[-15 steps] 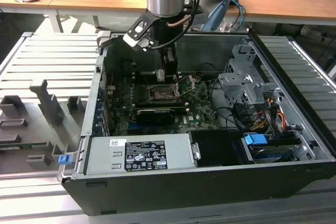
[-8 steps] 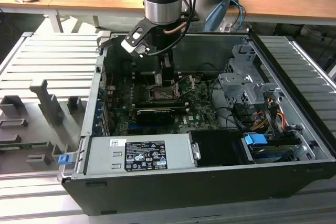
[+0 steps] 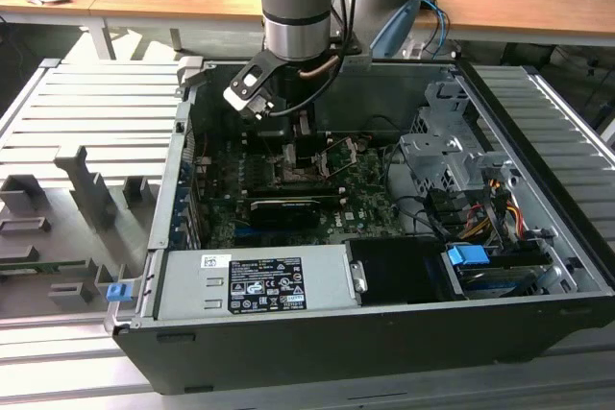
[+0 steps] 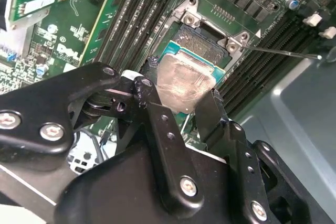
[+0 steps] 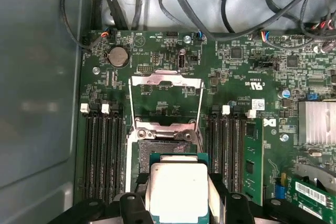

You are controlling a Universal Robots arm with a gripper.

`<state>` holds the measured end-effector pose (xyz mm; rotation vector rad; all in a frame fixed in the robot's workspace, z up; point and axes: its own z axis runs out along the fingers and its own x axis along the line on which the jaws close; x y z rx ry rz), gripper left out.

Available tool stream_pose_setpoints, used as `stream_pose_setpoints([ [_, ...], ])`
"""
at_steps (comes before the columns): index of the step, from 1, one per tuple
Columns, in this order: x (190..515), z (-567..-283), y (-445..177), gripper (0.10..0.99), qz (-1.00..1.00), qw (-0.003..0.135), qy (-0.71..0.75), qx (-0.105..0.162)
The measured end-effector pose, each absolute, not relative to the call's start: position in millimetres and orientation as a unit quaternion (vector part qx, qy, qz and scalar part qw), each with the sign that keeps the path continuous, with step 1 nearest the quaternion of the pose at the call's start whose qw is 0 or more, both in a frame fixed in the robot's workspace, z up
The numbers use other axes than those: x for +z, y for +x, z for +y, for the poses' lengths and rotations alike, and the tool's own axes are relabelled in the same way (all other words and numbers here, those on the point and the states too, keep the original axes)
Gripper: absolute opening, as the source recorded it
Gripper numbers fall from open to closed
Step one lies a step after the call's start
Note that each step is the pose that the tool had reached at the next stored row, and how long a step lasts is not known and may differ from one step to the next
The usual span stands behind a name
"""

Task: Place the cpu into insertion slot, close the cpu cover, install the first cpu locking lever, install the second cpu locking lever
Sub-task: 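Place the cpu into insertion slot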

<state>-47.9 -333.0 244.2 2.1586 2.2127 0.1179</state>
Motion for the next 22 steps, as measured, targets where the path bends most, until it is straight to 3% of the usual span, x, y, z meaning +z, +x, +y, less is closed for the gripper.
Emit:
stream_pose_setpoints([
  [22, 209.9, -321.4, -48.2, 0.525, 0.702, 0.025, 0.711, 0.038],
])
